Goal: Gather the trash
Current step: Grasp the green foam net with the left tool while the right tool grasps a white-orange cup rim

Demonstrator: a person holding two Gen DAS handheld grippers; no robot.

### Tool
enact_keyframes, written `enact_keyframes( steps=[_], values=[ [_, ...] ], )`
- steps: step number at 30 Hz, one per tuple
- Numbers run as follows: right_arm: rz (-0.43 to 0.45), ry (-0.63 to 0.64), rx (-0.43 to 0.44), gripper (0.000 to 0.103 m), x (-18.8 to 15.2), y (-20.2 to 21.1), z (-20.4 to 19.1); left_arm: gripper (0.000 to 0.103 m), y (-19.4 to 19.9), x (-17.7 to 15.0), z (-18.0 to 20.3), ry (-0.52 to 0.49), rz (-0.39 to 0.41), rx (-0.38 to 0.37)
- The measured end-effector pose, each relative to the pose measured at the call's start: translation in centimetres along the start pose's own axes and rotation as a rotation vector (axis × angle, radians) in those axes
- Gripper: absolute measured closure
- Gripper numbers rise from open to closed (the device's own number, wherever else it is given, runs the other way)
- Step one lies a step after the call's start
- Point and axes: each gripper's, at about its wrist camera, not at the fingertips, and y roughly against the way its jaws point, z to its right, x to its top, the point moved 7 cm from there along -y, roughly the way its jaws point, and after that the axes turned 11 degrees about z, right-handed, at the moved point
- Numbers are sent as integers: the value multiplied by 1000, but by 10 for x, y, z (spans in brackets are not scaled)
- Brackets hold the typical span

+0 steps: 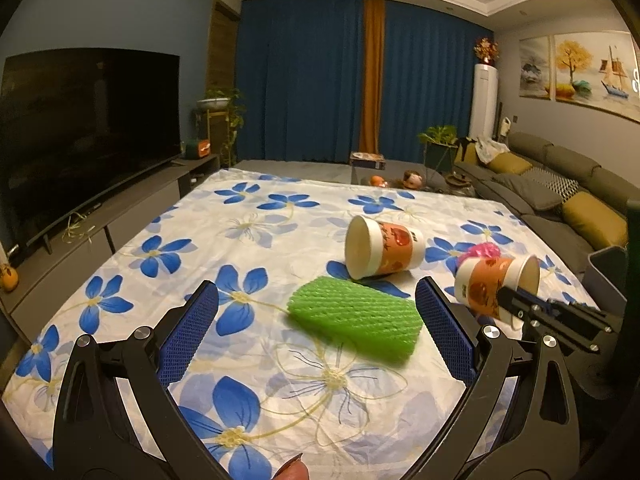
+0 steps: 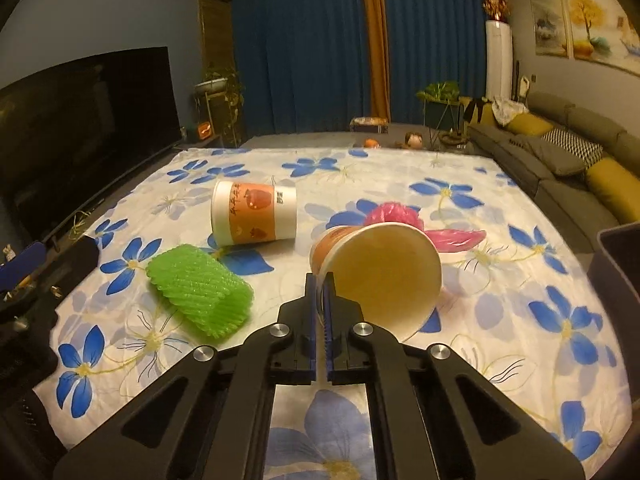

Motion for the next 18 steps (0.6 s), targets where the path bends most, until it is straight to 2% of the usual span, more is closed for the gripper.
enact_keyframes(
  steps=[10, 15, 18],
  values=[
    [111, -13, -40, 99, 24, 42, 24, 6, -17, -12, 31, -19, -63, -70],
    [137, -35, -58, 99, 32, 55, 40, 6, -40, -30, 47, -69, -155, -86],
    [150, -40, -65, 99, 36, 59, 45, 9, -49, -36, 49, -58, -199, -97]
  ],
)
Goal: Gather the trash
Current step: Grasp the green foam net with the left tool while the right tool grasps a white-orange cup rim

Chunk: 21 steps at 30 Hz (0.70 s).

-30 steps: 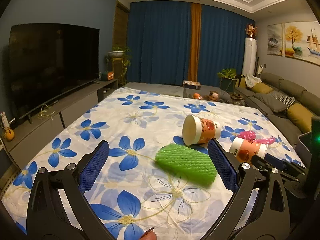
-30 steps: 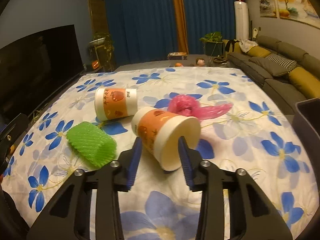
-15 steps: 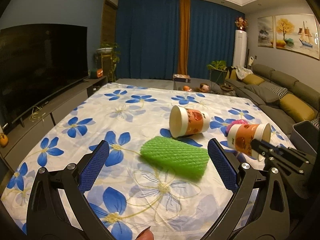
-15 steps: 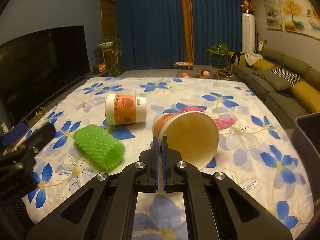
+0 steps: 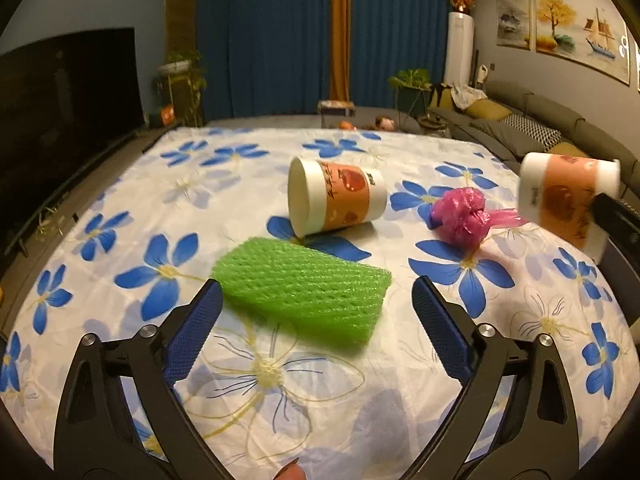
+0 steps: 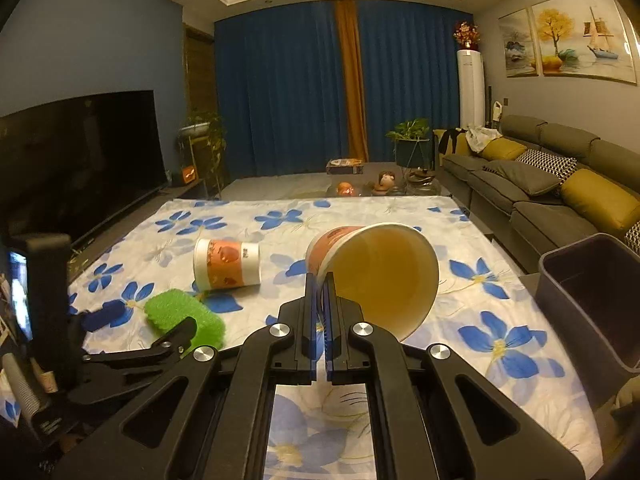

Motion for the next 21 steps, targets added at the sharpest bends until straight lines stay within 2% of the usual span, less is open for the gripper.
enact_keyframes(
  steps=[2, 7, 9, 12, 15, 18, 19, 21],
  values=[
    [6, -5, -4, 99, 3, 2, 3, 13, -7, -1, -1, 0, -26, 7],
    [13, -20, -10, 99, 6, 4, 9, 33, -25, -12, 3, -3, -124, -18],
    [19, -19, -10, 99, 7, 7, 9, 36, -30, -16, 3, -1, -154, -18],
    [24, -16, -8, 99, 9, 10, 9, 47, -35, -21, 3, 4, -188, -21],
    [25, -12, -8, 99, 9, 14, 8, 65, -41, -27, -1, 37, -232, -31],
    [27, -7, -9, 99, 10, 16, 8, 83, -40, -27, -5, 51, -230, -30],
    [27, -6, -9, 99, 10, 17, 8, 94, -40, -27, -5, 56, -232, -34],
    [26, -4, -10, 99, 9, 20, 8, 98, -39, -27, -7, 73, -232, -42]
  ],
)
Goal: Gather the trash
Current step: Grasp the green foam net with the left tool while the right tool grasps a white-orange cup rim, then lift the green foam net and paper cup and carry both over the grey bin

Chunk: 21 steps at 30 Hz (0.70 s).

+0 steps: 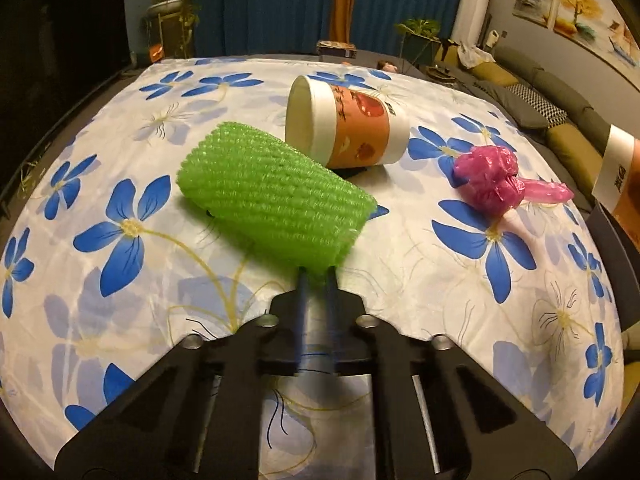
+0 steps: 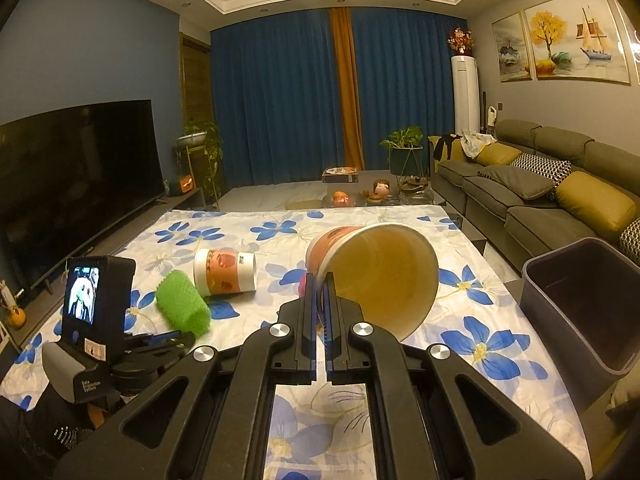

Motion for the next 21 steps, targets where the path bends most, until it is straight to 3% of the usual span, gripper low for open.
enact_keyframes(
  steps=[13, 21],
  values=[
    [4, 5, -5, 99, -1, 13, 5, 101, 64, 25, -18, 52, 215, -23],
    [20, 3, -8, 99, 4, 26, 13, 101, 111, 39, 14, -24, 320, -59]
  ],
)
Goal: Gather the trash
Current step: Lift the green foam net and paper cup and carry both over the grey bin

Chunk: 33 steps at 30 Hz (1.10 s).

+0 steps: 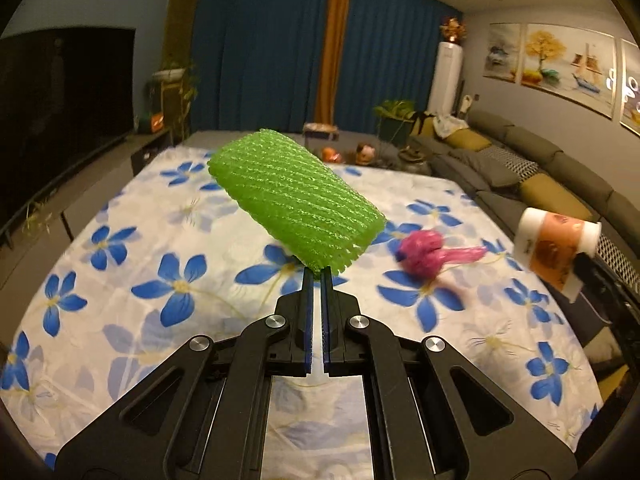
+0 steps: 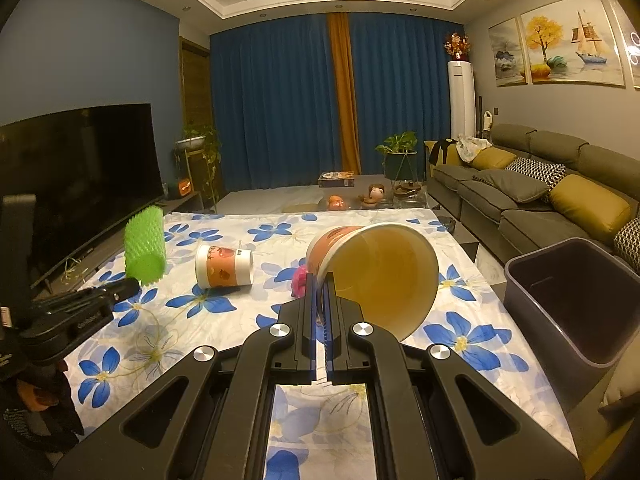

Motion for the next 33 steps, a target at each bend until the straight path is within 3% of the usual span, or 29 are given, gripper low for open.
enact_keyframes(
  steps=[33],
  values=[
    [57, 8, -115, 99, 18, 56, 97, 100, 23, 11, 159, -170, 61, -175]
  ],
)
